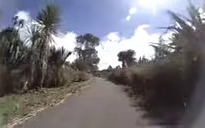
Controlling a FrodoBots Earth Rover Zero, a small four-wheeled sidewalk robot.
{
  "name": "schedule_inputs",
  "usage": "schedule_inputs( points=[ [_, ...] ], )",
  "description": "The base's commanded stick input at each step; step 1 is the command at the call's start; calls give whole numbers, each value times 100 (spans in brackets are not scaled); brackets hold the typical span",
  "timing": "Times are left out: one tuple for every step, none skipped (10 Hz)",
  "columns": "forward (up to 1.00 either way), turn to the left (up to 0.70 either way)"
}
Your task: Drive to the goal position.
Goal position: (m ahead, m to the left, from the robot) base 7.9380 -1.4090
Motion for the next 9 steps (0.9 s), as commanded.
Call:
schedule_inputs(
  points=[
    [96, 0],
    [91, 0],
    [86, 0],
    [85, 0],
    [85, 0],
    [85, 0],
    [85, 0],
    [85, 0],
    [85, 0]
  ],
)
